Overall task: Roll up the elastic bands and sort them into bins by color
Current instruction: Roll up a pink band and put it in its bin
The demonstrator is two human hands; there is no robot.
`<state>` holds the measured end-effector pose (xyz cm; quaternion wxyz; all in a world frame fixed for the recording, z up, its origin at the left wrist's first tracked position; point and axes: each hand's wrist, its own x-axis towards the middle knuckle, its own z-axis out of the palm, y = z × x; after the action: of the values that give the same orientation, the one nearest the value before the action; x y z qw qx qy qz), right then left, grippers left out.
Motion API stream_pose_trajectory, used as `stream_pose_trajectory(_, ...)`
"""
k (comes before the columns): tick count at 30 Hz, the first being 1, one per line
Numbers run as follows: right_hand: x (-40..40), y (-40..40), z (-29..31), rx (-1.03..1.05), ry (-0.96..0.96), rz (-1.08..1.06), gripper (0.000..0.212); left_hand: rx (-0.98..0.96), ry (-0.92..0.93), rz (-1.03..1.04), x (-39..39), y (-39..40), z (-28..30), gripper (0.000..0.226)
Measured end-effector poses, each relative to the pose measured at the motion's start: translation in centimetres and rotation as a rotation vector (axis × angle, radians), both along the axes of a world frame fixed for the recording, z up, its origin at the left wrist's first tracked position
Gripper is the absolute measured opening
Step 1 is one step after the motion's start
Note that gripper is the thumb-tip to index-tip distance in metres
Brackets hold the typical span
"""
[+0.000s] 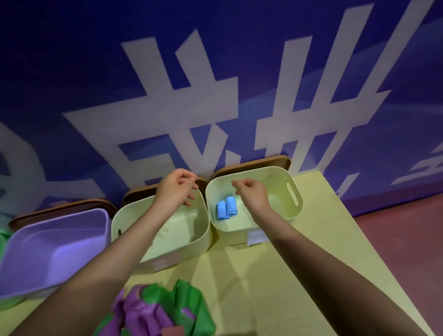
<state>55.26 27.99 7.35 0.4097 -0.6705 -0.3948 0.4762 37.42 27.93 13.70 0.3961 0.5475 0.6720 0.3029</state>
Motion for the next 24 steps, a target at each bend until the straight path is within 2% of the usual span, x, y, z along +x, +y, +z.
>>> stream_pose_trajectory(5,-5.5,-5.7,2.6,0.131,0.009,0.133,0.019,-0.024,-0.068,0.005,-5.3,-5.7,1.5,0.012)
stream_pose_trajectory(10,-10.6,-11.5,1.7,0.097,0.001,0.339,0.019,-0.1,-0.077,-0.001,-11.3,-12.3,1.0,0.011)
stream_pose_trajectory(16,-15.2,-17.4,-1.4,-0.012,-0.077,0.591,0.018,-0.23,0.004,0.012,-19.1,-18.8,-2.6,0.011)
stream_pose_trajectory(18,-16.5,-18.9,-2.8,-0.042,-0.179,0.759,0.019,-0.33,0.05,0.003,-20.9,-21.1,-5.2,0.013)
stream_pose_trajectory(20,-17.6,-20.2,-4.3,-0.027,-0.381,0.915,0.02,-0.404,0.081,-0.014,-22.1,-23.6,-7.9,0.019)
stream_pose_trajectory(22,-18.7,-21.4,-5.6,-0.016,-0.546,0.963,0.028,-0.446,0.117,-0.056,-22.8,-26.0,-9.9,0.019)
stream_pose_trajectory(24,-19.8,-22.4,-6.7,-0.031,-0.62,0.94,0.047,-0.489,0.124,-0.082,-23.2,-28.0,-11.5,0.014)
